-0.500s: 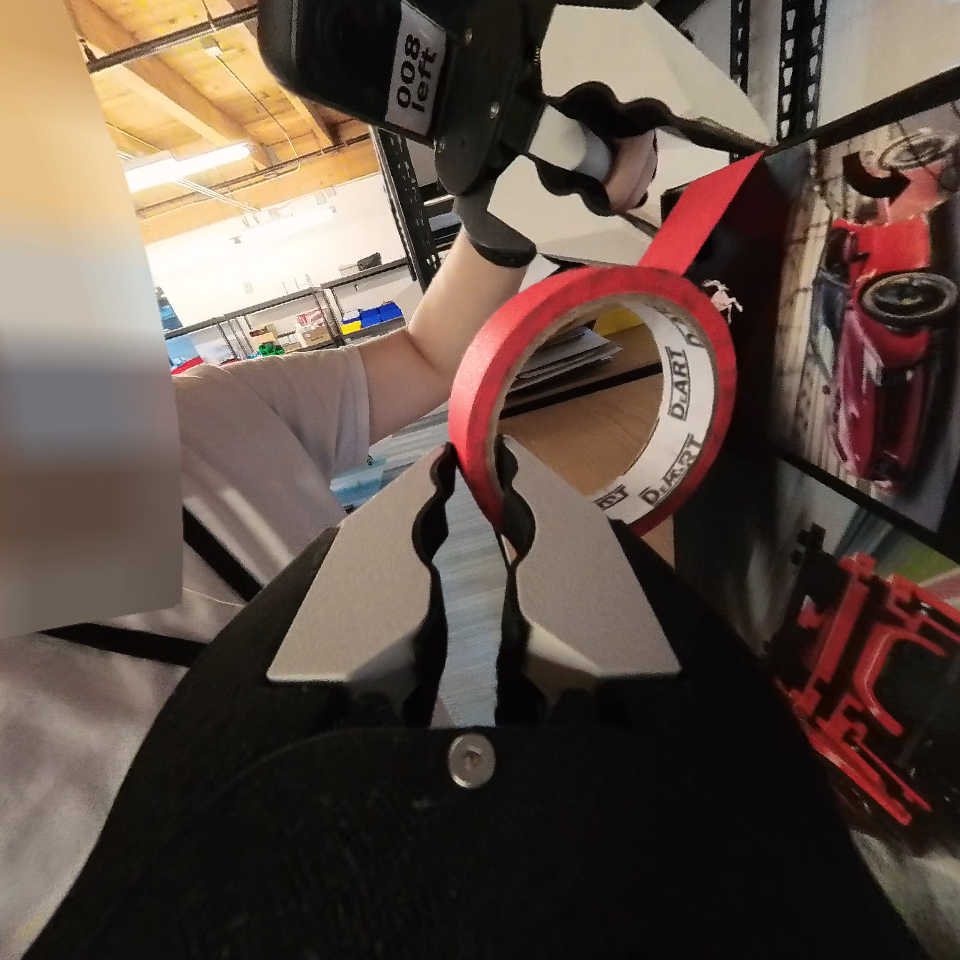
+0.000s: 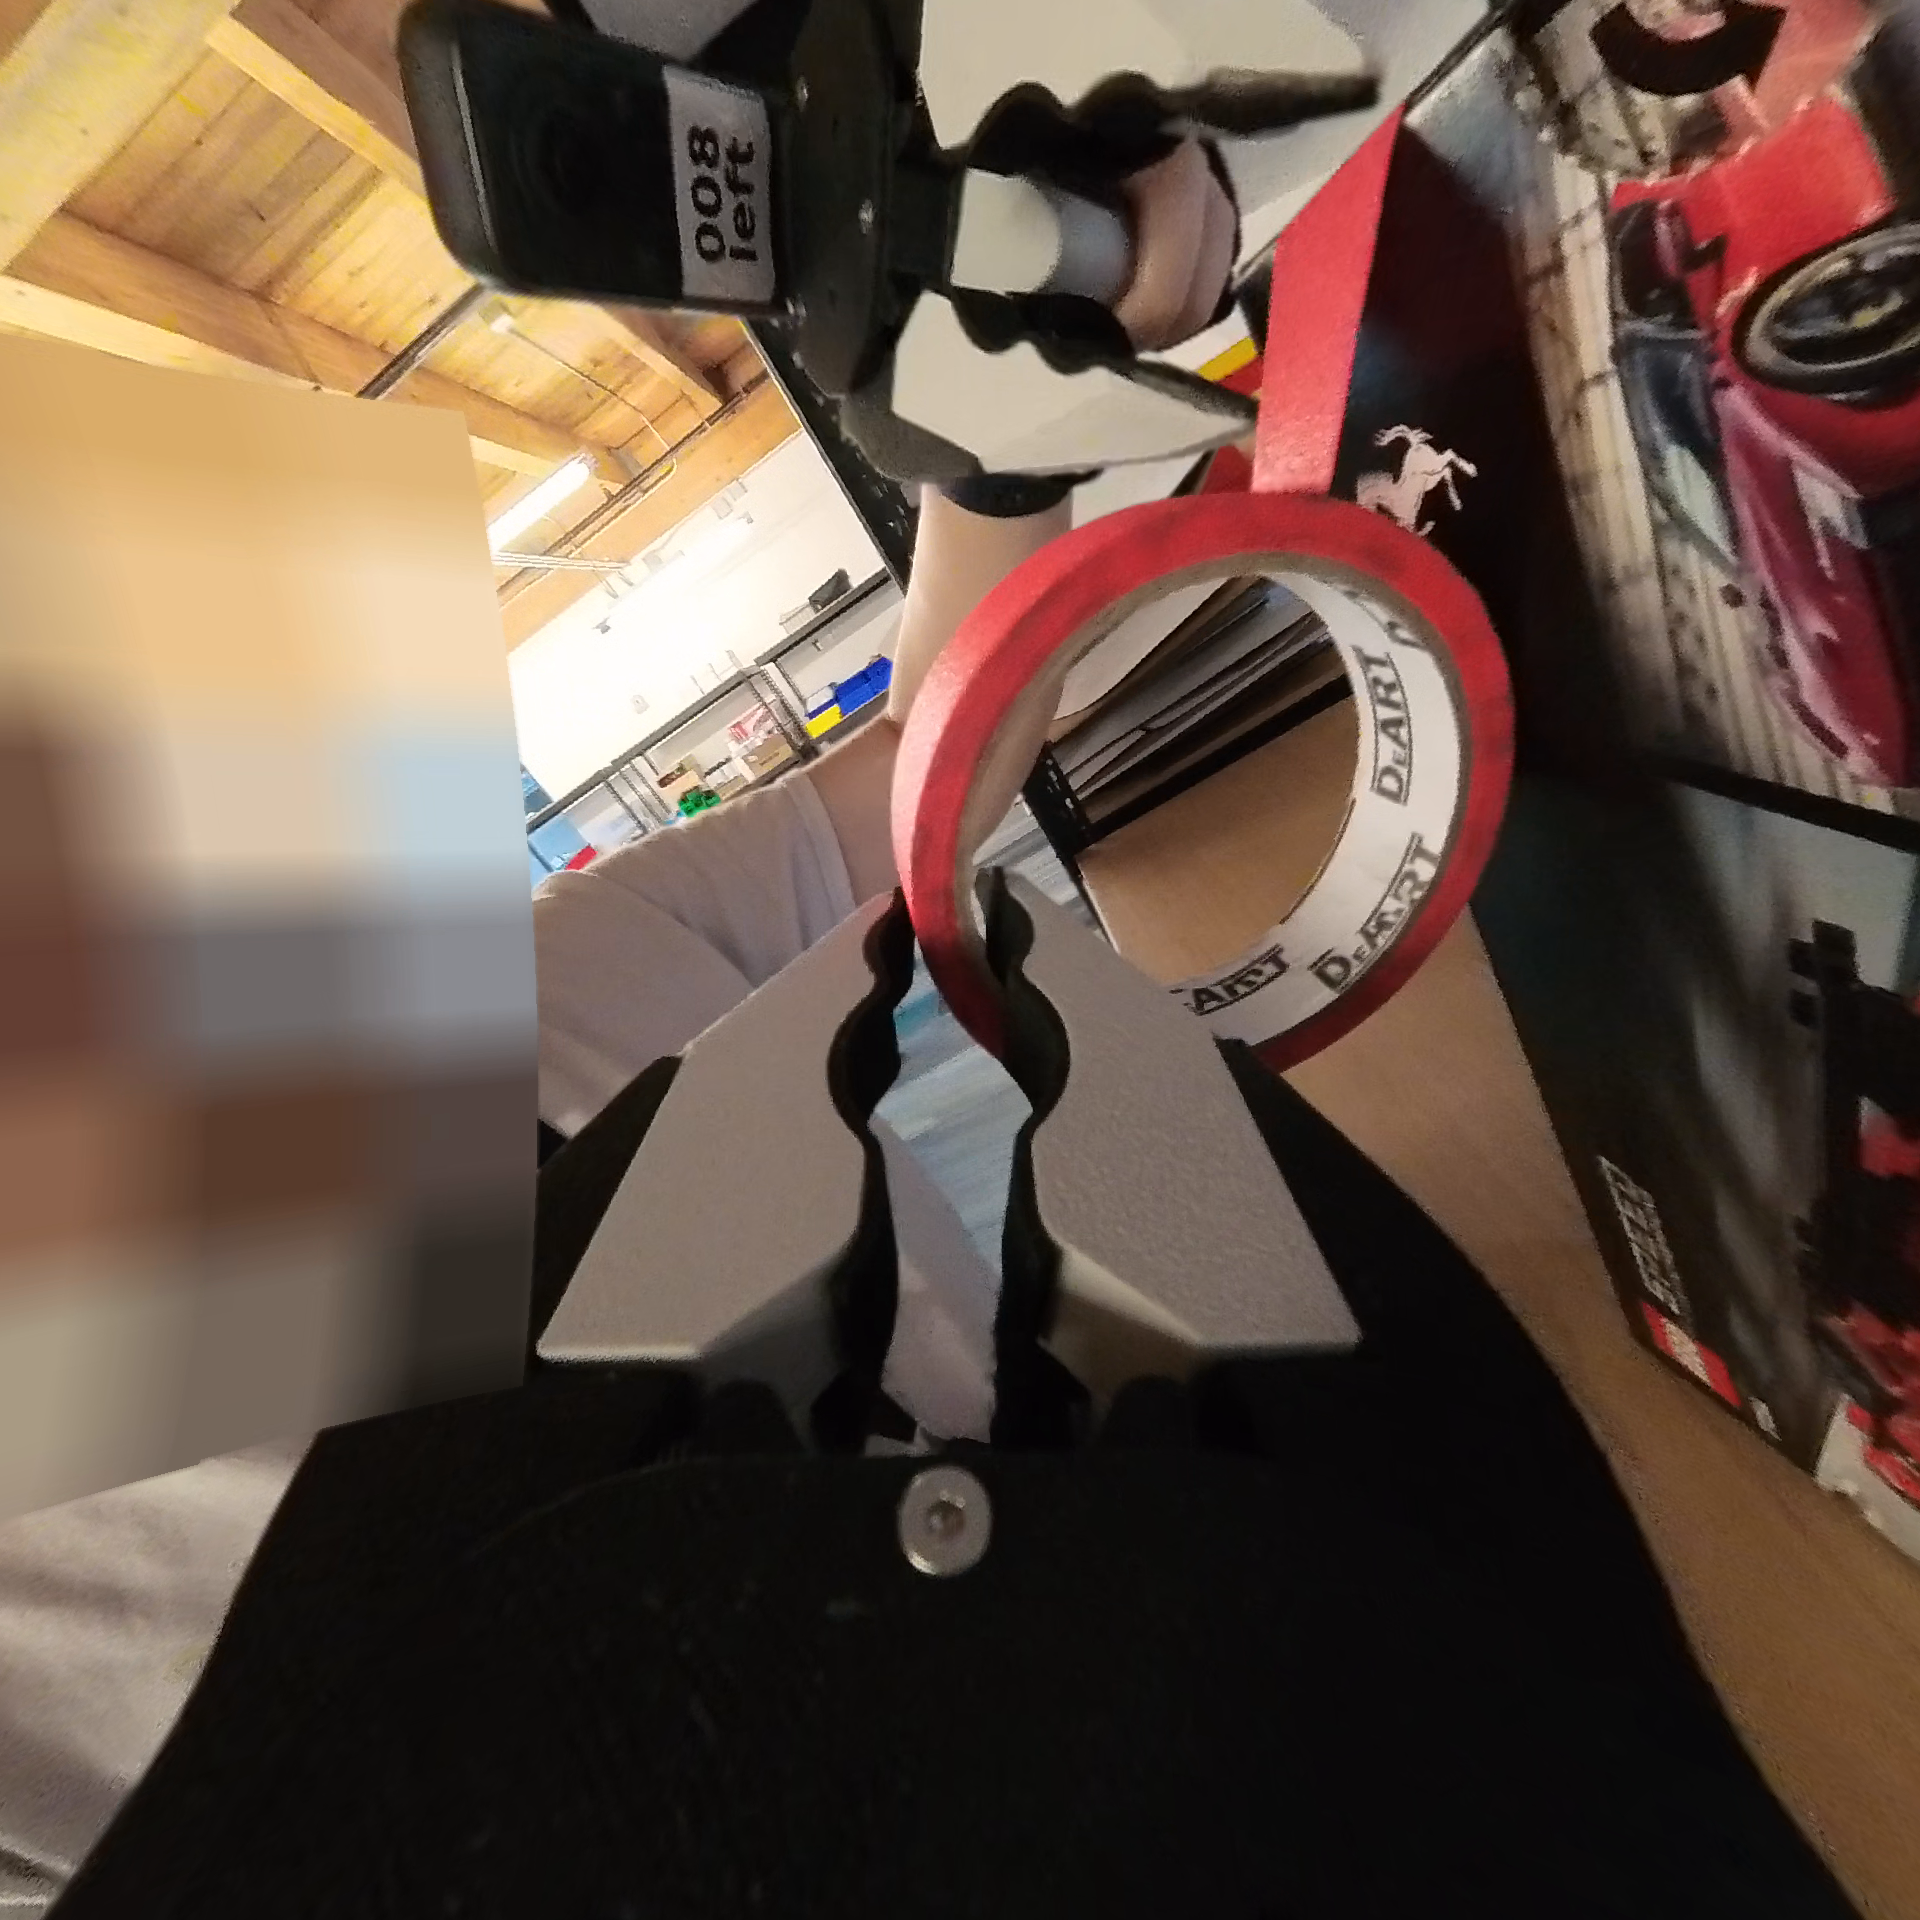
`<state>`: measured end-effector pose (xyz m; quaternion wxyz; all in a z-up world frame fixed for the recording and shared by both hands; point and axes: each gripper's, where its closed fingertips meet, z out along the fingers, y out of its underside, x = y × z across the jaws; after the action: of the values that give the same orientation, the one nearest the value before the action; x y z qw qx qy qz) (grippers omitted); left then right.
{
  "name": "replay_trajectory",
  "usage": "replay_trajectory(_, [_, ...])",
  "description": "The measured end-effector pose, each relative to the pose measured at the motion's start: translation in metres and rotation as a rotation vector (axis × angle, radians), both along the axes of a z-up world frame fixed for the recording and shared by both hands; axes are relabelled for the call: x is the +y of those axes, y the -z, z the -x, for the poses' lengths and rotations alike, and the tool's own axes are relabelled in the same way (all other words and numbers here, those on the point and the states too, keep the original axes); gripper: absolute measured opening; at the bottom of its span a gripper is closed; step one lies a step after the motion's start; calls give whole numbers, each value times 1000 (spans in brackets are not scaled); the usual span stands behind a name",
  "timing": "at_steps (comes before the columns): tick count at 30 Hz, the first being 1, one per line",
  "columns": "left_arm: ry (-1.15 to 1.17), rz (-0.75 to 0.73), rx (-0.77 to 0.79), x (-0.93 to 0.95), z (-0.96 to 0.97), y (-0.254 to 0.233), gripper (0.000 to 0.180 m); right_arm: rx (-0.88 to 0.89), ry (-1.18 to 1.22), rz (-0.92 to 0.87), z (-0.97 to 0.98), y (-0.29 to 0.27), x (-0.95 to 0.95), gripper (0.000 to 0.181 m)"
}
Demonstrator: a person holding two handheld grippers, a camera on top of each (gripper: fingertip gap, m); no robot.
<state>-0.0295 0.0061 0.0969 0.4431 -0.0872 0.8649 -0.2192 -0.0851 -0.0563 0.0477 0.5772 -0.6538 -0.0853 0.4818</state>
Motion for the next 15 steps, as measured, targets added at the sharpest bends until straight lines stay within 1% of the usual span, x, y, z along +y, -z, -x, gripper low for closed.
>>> replay_trajectory(3, [24, 187, 42, -13, 6, -18, 35, 2, 3, 13, 1, 0, 1, 12])
replay_trajectory(5, [-15, 297, 59, -18, -1, -27, 38, 0, 7, 17, 0, 0, 0, 12])
replay_trajectory(7, [-88, 314, 57, -17, -14, -24, 44, 7, 5, 24, -1, -1, 0, 12])
replay_trajectory(11, [-215, 259, 26, -8, -34, -11, 49, 28, 0, 48, -3, -1, 1, 13])
replay_trajectory(15, [-274, 325, 65, -4, -39, -1, 53, 39, -1, 81, -4, -1, 1, 13])
